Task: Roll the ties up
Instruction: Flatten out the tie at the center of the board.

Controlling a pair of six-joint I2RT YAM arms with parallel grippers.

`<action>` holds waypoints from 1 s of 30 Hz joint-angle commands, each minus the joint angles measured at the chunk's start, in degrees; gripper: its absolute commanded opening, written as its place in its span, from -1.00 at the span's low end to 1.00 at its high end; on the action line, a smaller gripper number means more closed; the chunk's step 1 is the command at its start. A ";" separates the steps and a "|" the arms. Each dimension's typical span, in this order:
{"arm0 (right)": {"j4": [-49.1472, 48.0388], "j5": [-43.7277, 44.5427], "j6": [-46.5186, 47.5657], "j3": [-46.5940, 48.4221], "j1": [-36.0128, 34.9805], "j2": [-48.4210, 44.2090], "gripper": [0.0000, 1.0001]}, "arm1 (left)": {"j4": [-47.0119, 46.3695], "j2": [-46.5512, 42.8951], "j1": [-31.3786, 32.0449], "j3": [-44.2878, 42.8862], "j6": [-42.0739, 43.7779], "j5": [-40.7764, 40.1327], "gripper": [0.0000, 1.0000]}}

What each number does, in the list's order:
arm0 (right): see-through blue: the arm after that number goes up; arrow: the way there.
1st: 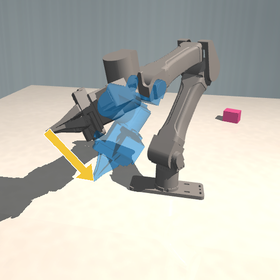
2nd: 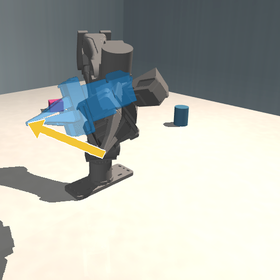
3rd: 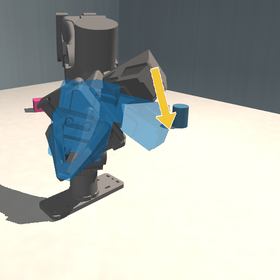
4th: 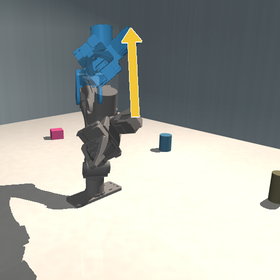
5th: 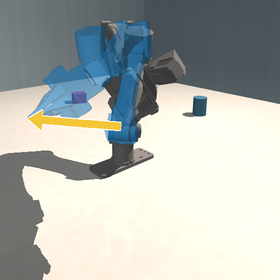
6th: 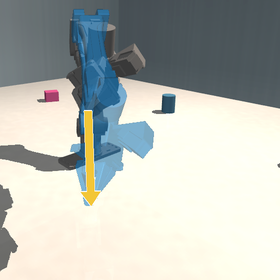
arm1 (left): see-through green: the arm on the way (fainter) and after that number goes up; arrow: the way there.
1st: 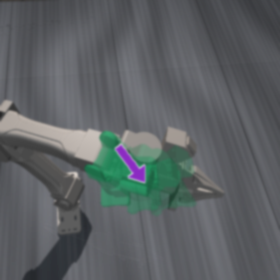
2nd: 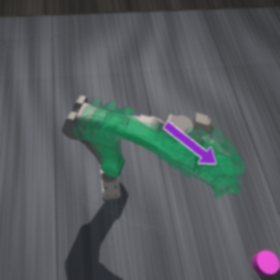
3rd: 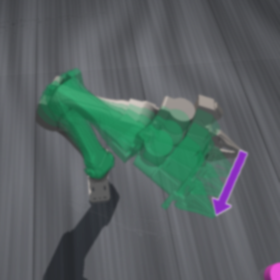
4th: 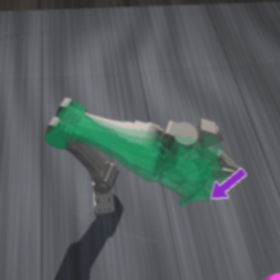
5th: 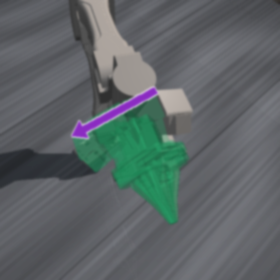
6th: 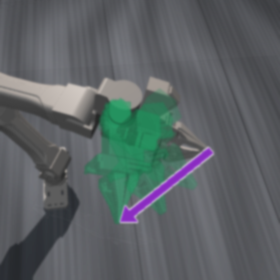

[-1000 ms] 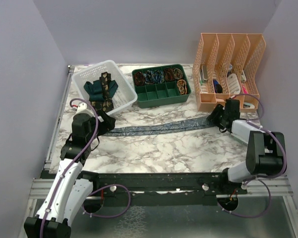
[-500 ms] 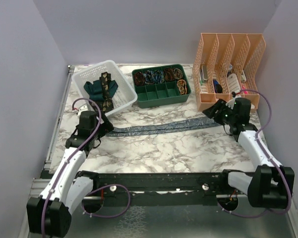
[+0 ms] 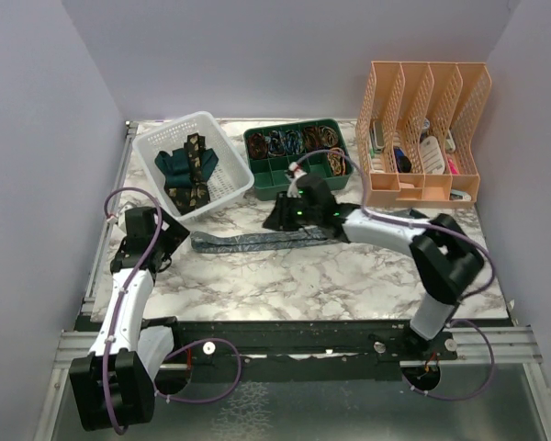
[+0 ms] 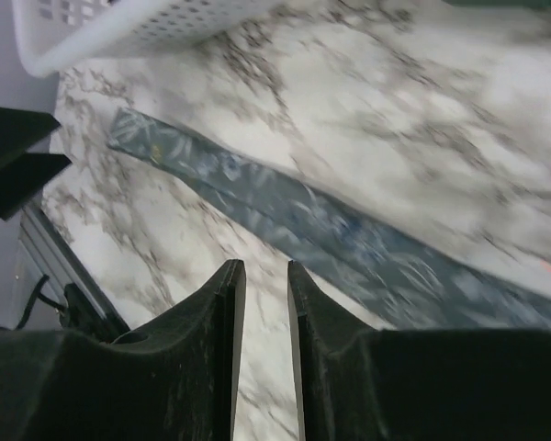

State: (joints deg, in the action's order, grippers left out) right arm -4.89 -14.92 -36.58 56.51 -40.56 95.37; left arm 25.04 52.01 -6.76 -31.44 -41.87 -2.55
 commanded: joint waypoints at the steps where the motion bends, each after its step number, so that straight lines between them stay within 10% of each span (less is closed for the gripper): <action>1: -2.93 7.84 -2.00 11.26 -6.46 11.72 -0.43 | -0.35 0.11 -0.86 0.45 -1.38 0.96 0.96; 30: -0.40 2.47 0.41 37.47 -15.15 37.93 -0.46 | 4.24 -0.48 -0.86 -1.90 1.59 -1.69 0.88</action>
State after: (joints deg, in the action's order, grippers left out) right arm -6.92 -10.17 -36.56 93.60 -54.59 131.41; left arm 28.88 52.36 -7.29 -31.48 -40.86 -3.09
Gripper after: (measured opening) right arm 0.274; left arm 0.940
